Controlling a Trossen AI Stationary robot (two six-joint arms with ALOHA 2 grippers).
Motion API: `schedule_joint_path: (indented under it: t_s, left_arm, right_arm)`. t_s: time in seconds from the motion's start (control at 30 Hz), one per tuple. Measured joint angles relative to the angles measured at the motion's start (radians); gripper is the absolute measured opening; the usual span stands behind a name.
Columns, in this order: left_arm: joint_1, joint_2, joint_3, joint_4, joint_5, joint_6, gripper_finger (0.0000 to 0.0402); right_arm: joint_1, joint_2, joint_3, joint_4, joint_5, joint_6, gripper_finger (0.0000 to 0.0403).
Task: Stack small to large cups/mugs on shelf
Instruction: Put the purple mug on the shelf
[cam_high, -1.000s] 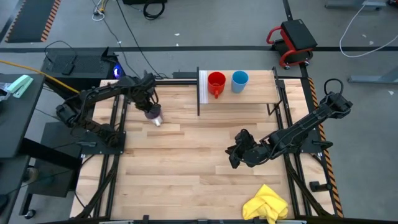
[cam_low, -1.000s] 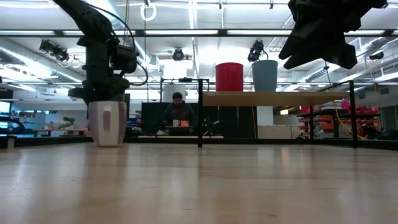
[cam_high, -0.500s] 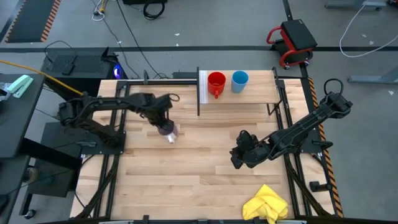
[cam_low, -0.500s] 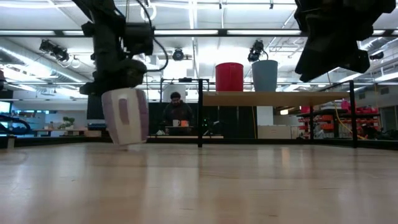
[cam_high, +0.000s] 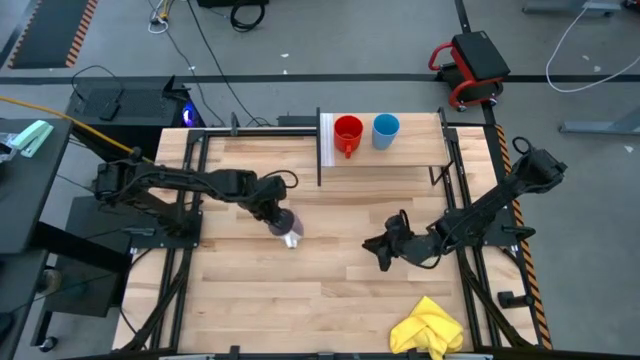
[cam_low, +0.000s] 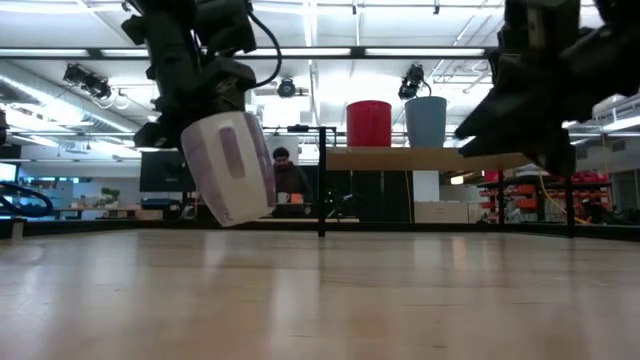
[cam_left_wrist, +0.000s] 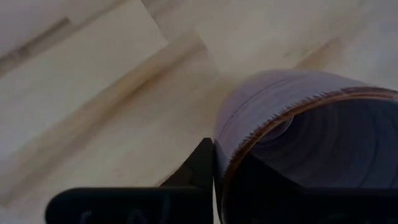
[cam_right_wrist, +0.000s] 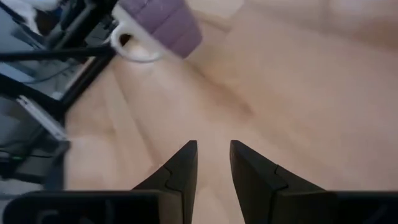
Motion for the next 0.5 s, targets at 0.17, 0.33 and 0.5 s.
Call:
schedule_joint_path:
  t_s: [0.17, 0.33, 0.5]
  left_arm:
    - [-0.022, 0.0, 0.0, 0.036, -0.001, -0.027, 0.0021]
    - [-0.035, 0.045, 0.027, -0.007, -0.002, -0.041, 0.0031]
    - [-0.06, 0.13, 0.114, -0.074, -0.001, 0.001, 0.0023]
  right_arm:
    - [-0.09, 0.078, 0.039, 0.126, -0.069, -0.193, 0.0103]
    - [-0.196, 0.278, 0.104, 0.284, -0.252, -0.241, 0.0103]
    - [-0.225, 0.424, 0.231, 0.345, -0.34, -0.315, 0.0103]
